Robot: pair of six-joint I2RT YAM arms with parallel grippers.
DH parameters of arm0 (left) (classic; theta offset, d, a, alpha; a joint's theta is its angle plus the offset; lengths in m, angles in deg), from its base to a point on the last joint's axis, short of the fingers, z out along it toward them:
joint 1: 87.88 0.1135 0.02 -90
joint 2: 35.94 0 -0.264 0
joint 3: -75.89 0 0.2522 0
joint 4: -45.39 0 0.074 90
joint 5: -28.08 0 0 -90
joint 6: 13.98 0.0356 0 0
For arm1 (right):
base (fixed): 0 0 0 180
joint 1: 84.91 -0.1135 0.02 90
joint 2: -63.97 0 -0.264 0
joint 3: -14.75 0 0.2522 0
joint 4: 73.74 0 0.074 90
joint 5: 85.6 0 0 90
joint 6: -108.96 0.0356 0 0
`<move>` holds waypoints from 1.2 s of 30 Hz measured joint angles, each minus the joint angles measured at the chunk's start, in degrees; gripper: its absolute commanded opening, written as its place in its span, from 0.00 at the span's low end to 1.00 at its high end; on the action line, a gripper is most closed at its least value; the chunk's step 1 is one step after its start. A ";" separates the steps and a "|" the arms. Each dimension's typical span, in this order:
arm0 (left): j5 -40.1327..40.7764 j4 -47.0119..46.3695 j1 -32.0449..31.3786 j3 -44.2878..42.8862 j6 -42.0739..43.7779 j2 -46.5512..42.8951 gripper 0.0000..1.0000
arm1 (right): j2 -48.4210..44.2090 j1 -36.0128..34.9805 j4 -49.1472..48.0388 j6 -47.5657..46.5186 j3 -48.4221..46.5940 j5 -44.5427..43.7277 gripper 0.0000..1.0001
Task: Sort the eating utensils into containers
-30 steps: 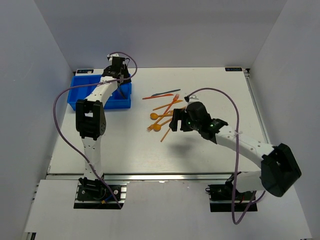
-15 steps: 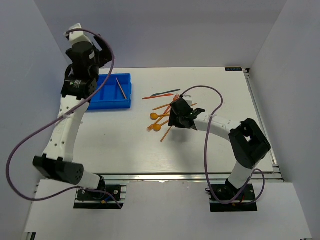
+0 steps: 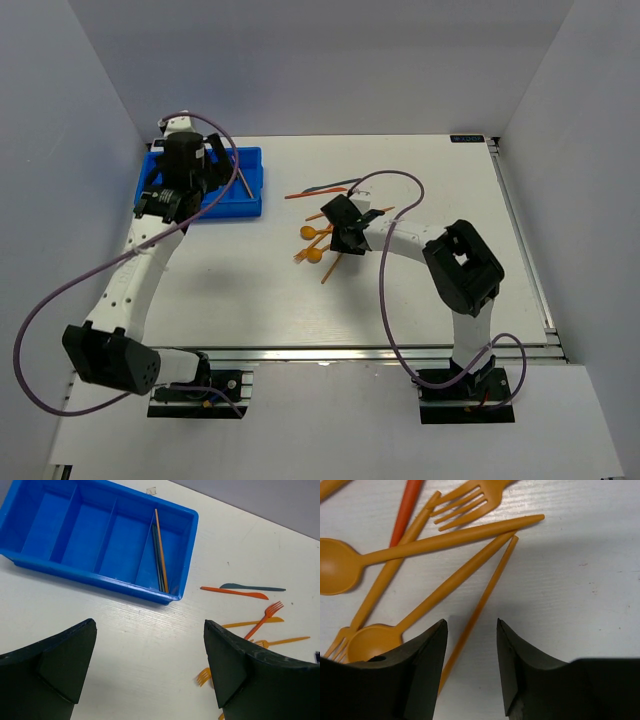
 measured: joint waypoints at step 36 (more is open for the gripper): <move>-34.95 -41.35 -27.32 37.00 -16.20 -3.54 0.89 | -32.26 0.52 -6.56 -1.36 19.17 9.42 0.00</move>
